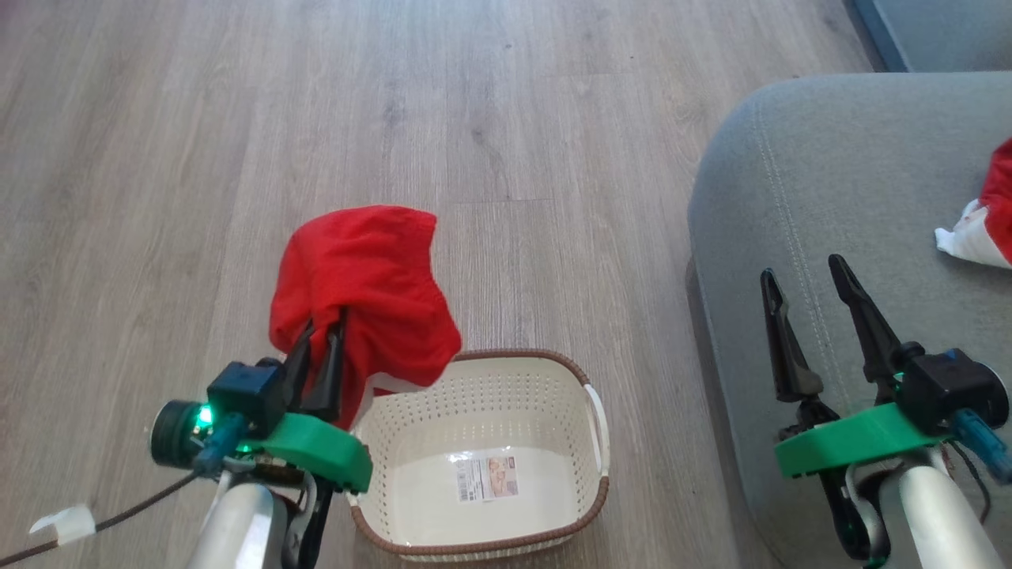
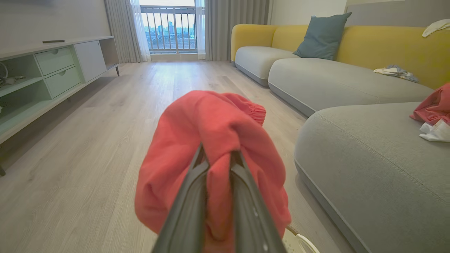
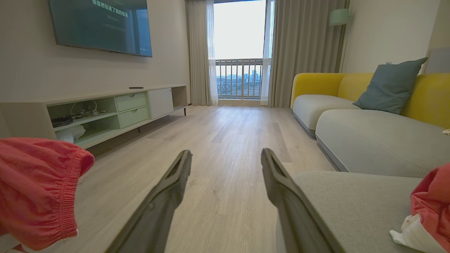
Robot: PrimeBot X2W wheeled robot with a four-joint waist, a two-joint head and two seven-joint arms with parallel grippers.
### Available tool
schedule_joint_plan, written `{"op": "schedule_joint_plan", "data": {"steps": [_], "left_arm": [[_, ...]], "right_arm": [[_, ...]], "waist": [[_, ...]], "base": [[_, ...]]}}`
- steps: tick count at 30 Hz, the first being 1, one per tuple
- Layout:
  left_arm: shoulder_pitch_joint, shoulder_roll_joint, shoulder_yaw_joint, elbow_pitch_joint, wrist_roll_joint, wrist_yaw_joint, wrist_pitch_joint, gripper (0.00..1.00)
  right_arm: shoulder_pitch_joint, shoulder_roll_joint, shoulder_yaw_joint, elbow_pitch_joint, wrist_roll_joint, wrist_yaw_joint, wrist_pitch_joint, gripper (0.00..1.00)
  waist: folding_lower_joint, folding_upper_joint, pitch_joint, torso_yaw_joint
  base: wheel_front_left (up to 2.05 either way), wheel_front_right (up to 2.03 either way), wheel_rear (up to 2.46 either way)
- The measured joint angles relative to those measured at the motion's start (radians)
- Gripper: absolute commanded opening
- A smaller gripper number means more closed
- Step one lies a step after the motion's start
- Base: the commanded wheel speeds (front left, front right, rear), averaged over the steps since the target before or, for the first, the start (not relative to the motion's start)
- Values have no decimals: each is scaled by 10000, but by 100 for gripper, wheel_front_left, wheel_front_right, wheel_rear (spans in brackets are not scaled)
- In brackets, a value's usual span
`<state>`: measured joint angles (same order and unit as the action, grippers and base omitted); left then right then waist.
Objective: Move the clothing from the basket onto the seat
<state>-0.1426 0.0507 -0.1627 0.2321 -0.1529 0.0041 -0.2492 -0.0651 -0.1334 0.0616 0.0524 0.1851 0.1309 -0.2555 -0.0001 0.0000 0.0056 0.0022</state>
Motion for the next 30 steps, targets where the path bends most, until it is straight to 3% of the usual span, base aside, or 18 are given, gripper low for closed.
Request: {"op": "schedule_joint_plan", "data": {"steps": [10,22,30], "left_arm": [[39,-15,-134,-759,-155,-65,0,0],[-354,-23,-347,-1613,-134,-729,0,0],[-529,-29,-1064,-1856,69,-1158,-2,0]], "right_arm": [[12,-25,466,-268,-4,0,0,100],[-113,-1053,2951,-970,188,0,0,100],[-918,-1701,4232,-1039,-293,0,0,100]], "waist": [[0,0,34,54],[1,0,158,-5],[1,0,82,-16]], "base": [[0,0,0],[0,0,0],[0,0,0]]}}
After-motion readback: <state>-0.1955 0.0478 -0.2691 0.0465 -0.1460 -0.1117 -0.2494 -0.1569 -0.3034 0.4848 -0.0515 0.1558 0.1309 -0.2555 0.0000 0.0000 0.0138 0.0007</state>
